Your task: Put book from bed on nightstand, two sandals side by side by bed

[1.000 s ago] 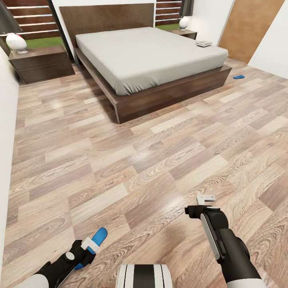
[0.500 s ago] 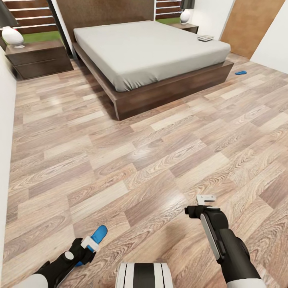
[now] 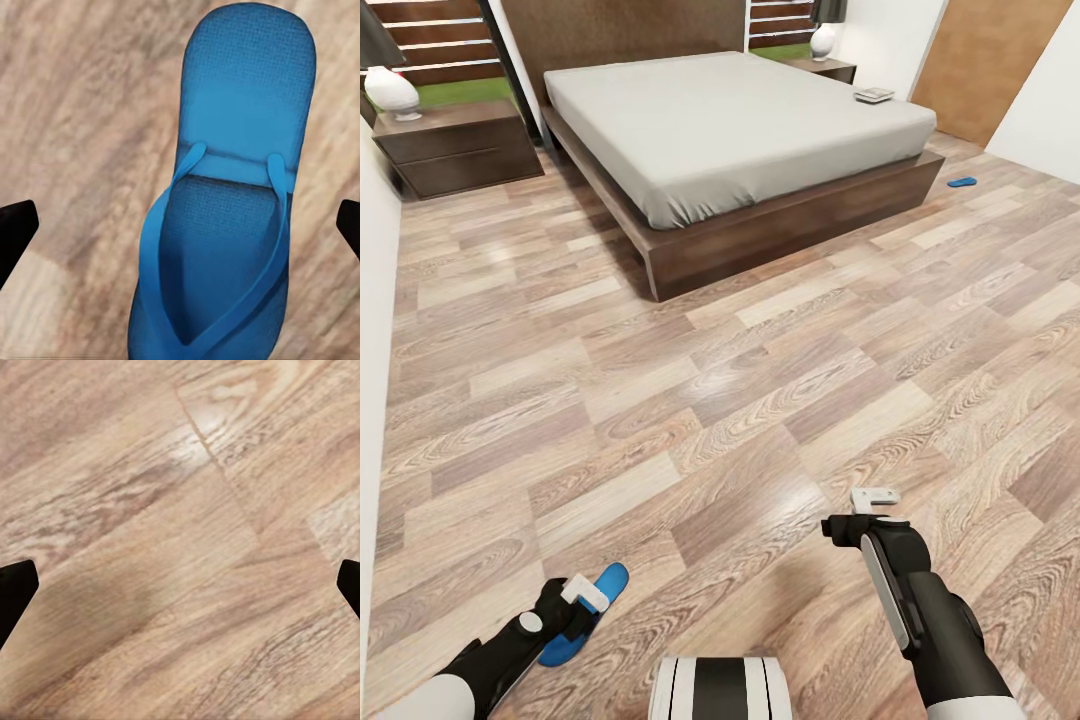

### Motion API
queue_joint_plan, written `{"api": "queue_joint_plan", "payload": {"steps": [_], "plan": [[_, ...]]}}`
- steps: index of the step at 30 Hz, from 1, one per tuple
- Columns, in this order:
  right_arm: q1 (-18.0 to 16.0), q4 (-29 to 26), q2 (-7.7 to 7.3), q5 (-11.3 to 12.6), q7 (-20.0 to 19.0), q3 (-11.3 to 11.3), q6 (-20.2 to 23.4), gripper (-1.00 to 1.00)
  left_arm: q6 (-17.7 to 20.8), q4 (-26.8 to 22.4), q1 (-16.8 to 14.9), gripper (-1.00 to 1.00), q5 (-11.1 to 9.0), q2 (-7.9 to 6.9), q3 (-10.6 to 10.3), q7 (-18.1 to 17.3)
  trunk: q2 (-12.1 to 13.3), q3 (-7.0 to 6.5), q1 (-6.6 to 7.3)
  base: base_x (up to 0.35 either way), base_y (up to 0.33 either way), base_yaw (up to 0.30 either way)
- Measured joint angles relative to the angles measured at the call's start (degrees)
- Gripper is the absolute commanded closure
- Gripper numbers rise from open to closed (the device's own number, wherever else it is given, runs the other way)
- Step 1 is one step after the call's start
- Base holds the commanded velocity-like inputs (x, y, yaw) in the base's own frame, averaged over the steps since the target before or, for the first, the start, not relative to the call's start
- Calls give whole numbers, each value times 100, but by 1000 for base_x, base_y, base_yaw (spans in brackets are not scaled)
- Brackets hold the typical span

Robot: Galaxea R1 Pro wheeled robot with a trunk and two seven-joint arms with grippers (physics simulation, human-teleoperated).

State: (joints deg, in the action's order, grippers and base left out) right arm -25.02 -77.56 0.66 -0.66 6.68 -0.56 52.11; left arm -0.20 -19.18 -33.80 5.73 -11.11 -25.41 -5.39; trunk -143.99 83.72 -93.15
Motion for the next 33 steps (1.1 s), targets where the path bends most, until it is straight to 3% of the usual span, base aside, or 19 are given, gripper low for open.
{"api": "queue_joint_plan", "payload": {"steps": [16,26,33], "plan": [[0,0,-3,1,5,0,0,-100,51,-65,-4,-100,0,-4,8,4,-21,354,-41,0,0,0],[0,0,-4,0,-3,0,-3,-100,52,-78,-4,-100,0,-19,11,31,-21,355,-41,0,0,0],[0,0,-4,0,-3,0,-1,-100,46,-92,-4,-100,0,-137,154,8,-21,355,-41,0,0,0]]}}
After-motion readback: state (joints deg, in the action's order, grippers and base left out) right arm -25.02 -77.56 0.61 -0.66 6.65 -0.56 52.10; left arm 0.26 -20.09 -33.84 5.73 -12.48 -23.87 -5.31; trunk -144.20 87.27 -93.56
